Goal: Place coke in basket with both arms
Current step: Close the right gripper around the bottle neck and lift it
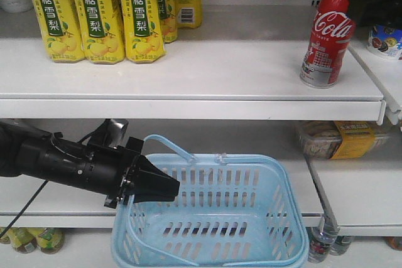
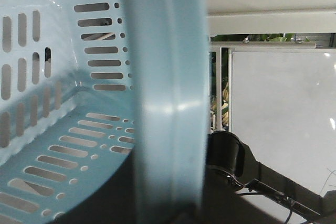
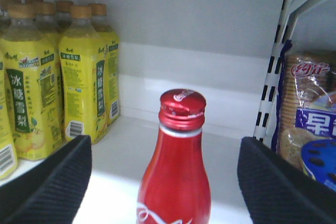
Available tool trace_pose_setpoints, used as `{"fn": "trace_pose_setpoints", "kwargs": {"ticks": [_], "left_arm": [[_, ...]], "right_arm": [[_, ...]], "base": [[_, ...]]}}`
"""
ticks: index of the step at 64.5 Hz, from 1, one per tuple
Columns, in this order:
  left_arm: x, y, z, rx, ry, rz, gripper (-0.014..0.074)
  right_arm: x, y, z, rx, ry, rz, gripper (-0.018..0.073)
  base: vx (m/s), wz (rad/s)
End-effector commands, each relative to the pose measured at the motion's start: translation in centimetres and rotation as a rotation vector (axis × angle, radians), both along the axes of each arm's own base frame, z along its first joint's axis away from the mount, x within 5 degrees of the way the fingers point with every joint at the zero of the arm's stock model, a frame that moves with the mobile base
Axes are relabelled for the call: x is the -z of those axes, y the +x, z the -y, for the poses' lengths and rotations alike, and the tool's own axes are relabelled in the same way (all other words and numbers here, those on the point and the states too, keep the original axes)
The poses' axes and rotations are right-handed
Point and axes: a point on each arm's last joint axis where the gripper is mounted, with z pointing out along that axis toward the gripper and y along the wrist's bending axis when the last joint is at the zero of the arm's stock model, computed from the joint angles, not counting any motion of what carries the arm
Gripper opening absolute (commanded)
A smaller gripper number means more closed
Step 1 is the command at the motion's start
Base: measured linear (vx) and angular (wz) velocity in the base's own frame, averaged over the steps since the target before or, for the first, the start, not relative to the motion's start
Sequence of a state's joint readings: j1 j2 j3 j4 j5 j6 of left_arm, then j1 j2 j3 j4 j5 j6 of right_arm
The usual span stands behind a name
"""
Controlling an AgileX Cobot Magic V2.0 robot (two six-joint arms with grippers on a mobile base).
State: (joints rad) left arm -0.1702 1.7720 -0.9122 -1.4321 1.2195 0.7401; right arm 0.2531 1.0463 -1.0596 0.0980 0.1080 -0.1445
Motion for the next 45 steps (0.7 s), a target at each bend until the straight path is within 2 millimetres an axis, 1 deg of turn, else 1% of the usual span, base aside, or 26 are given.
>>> {"fn": "trace_pose_setpoints", "kwargs": {"ticks": [1, 11, 26, 38, 45], "left_arm": [[-2.3, 0.4, 0.2, -0.047, -0.061, 0.086, -0.0006], [-2.3, 0.4, 0.2, -0.047, -0.061, 0.086, -0.0006], [-2.3, 0.4, 0.2, -0.047, -0.061, 0.086, -0.0006], [-2.3, 0.4, 0.2, -0.047, -0.061, 0.086, -0.0006], [-2.3, 0.4, 0.2, -0.047, -0.061, 0.086, -0.0006]], "right_arm": [[-2.2, -0.2, 0.2, 0.014, 0.024, 0.142, 0.0561], [-1.8, 0.5, 0.1, 0.016, 0.023, 0.134, 0.0561], [-1.9, 1.3, -0.1, 0.019, 0.028, 0.155, 0.0561], [-2.6, 2.5, -0.4, 0.017, 0.025, 0.144, 0.0561], [-2.5, 3.5, -0.7, 0.016, 0.021, 0.129, 0.0561]], "base": [[0.0, 0.0], [0.0, 0.0], [0.0, 0.0], [0.0, 0.0], [0.0, 0.0]]}}
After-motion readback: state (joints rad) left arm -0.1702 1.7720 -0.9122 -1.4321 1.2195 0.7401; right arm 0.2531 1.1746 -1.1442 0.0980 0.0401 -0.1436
